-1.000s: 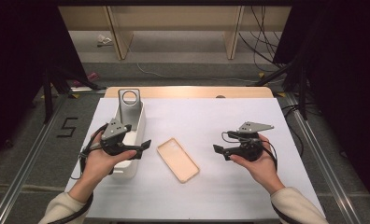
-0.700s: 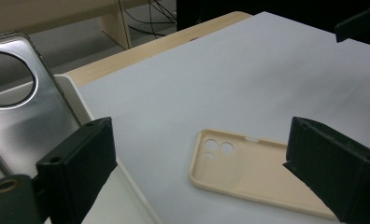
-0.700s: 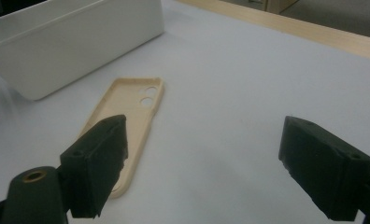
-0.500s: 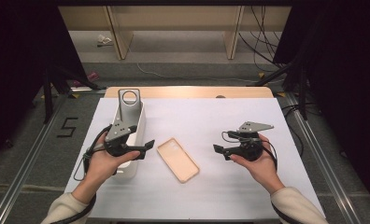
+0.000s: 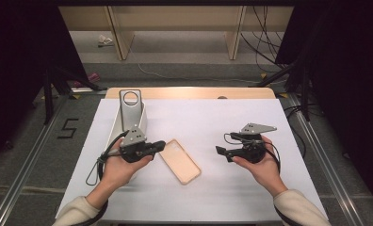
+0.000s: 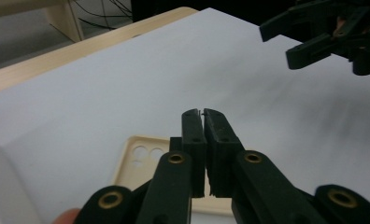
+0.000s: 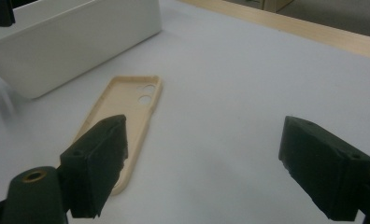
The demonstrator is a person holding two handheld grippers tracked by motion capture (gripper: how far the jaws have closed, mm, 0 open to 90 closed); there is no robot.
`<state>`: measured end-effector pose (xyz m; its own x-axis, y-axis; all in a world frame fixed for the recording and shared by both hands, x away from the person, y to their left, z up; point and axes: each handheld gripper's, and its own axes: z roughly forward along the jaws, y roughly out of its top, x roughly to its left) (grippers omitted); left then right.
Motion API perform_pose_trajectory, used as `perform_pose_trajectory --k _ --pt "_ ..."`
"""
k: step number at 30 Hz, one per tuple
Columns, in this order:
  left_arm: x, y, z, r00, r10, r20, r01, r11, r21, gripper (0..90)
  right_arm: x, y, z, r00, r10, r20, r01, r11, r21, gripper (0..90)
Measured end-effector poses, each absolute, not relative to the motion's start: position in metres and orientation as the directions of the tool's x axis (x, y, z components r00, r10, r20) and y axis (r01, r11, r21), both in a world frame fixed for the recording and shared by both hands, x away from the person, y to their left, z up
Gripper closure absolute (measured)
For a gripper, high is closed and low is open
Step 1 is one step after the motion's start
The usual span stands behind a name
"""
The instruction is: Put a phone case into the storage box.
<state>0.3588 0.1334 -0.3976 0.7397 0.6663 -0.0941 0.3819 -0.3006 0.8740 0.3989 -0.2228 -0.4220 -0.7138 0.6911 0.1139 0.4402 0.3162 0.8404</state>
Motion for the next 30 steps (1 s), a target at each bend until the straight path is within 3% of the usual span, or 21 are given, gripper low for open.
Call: perform_pose_trajectory --k 13,30 --pt "0.364 0.085 -0.417 0.766 0.628 -0.133 0.457 -0.389 0.8 89.8 0.4 -0.224 -0.422 -0.707 0.697 0.12 0.447 0.309 0.84 16.4" --pt "0.38 0.026 -0.446 0.798 0.592 -0.112 0.468 -0.491 0.735 89.8 0.401 -0.229 -0.421 -0.698 0.706 0.12 0.447 0.3 0.843 16.4"
